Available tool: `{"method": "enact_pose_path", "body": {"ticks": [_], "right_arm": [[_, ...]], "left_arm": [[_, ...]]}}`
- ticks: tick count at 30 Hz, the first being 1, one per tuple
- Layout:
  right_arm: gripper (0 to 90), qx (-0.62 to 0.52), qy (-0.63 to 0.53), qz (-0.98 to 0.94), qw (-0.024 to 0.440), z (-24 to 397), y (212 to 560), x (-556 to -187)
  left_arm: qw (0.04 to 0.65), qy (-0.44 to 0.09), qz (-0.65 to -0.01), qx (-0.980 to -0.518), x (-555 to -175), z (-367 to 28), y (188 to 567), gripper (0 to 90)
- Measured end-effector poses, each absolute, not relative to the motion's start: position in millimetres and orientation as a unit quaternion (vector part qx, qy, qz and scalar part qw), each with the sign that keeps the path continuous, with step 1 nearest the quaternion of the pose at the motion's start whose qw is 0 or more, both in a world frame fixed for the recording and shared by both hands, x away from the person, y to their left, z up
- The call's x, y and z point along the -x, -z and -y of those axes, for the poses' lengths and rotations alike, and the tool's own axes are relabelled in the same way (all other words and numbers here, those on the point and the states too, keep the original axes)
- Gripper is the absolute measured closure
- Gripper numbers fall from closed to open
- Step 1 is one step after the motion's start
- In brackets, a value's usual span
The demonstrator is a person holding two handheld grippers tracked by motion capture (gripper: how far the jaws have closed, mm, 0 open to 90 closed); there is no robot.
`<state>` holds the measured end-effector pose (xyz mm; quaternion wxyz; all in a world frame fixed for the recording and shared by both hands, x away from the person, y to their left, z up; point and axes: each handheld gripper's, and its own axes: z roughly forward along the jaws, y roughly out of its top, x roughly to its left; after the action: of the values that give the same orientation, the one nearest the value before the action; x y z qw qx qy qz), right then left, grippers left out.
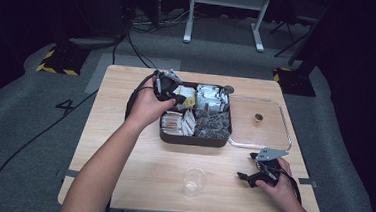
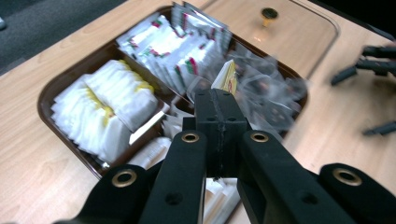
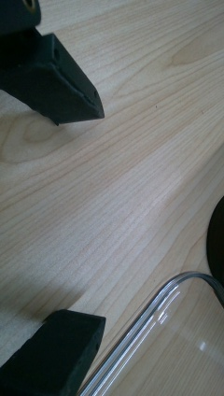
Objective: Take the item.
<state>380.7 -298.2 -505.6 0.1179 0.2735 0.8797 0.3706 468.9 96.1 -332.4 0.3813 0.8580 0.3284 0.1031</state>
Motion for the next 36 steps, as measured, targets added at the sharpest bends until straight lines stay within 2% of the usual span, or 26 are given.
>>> {"method": "enact_pose_path", "body": {"ticks": [13, 26, 36], "right_arm": [[2.8, -0.273, -0.371, -0.880, 0.117, 298.3, 505.6, -380.7], [2.8, -0.273, -0.371, -0.880, 0.118, 298.3, 505.6, -380.7], [2.8, -0.273, -0.371, -0.880, 0.118, 298.3, 505.6, -380.7]], "left_arm": [[0.390, -0.089, -0.282, -0.872, -405.9, -90.4, 327.9, 90.0], [0.438, -0.086, -0.242, -0.861, -348.2, -88.4, 337.3, 90.0], [0.447, -0.066, -0.215, -0.866, -325.3, -77.8, 354.0, 90.0]]}}
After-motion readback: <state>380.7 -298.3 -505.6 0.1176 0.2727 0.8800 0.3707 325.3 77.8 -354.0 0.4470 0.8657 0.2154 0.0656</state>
